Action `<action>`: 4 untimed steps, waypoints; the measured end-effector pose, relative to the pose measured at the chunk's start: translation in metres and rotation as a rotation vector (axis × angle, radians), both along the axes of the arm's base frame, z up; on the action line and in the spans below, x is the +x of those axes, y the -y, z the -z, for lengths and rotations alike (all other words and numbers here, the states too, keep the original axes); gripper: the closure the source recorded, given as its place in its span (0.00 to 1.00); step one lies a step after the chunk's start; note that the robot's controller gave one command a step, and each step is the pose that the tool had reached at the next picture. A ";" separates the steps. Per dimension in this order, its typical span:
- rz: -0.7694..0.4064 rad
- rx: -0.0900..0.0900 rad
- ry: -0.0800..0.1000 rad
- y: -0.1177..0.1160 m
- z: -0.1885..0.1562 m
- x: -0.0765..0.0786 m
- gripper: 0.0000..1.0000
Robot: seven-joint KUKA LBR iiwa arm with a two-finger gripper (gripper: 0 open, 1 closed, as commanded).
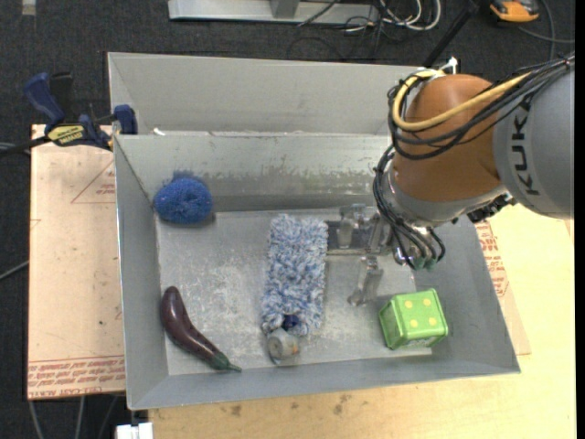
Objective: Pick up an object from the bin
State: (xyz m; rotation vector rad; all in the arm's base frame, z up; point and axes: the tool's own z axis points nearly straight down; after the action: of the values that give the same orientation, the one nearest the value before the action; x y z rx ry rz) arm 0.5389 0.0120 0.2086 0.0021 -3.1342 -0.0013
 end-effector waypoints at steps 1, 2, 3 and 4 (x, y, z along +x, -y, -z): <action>0.001 0.000 0.008 0.000 -0.005 0.001 1.00; 0.001 0.000 0.008 0.000 -0.005 0.001 0.00; 0.002 0.000 0.008 0.000 -0.005 0.001 0.00; 0.014 -0.001 0.018 -0.023 0.034 0.012 0.00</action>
Offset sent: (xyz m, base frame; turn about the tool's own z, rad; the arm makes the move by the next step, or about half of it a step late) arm 0.0000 0.0000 0.0000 0.0000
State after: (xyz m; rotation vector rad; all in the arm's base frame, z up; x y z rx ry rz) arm 0.5506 0.0350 0.1742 -0.0193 -3.1522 -0.0006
